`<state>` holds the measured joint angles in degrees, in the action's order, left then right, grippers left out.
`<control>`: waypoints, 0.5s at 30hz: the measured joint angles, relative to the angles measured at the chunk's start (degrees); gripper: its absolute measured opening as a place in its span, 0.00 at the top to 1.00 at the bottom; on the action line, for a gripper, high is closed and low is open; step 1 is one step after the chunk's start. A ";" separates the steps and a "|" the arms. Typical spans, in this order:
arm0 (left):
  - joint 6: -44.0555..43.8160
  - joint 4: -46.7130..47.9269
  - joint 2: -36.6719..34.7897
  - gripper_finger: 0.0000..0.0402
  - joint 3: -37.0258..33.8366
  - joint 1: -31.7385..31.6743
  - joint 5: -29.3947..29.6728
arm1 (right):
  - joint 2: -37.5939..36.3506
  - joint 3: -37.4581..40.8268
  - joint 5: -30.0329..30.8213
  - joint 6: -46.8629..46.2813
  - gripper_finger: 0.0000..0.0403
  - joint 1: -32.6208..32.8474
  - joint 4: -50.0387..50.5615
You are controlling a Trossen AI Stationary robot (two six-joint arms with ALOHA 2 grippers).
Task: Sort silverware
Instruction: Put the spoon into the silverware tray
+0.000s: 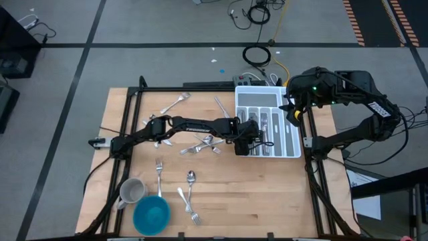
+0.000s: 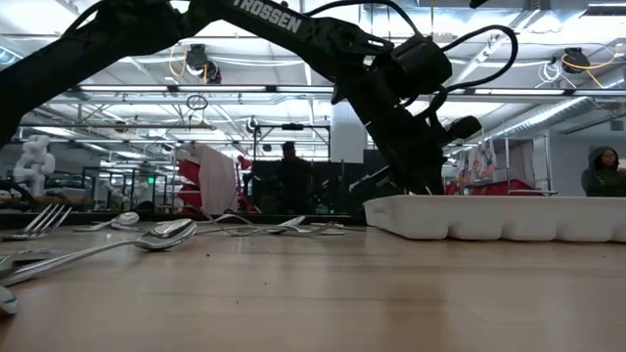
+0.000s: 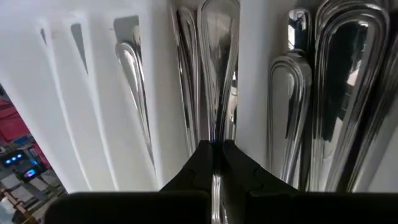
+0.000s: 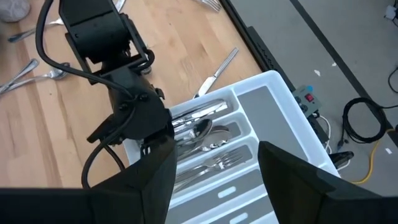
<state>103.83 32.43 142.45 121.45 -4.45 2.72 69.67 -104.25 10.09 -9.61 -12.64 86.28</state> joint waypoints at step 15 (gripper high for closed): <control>-9.69 -4.72 0.00 0.72 0.00 0.10 -3.35 | 0.00 0.00 -0.07 3.43 0.33 0.00 0.18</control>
<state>94.14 27.71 142.45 121.45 -4.34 -0.63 69.67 -104.25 10.02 -6.17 -12.64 86.46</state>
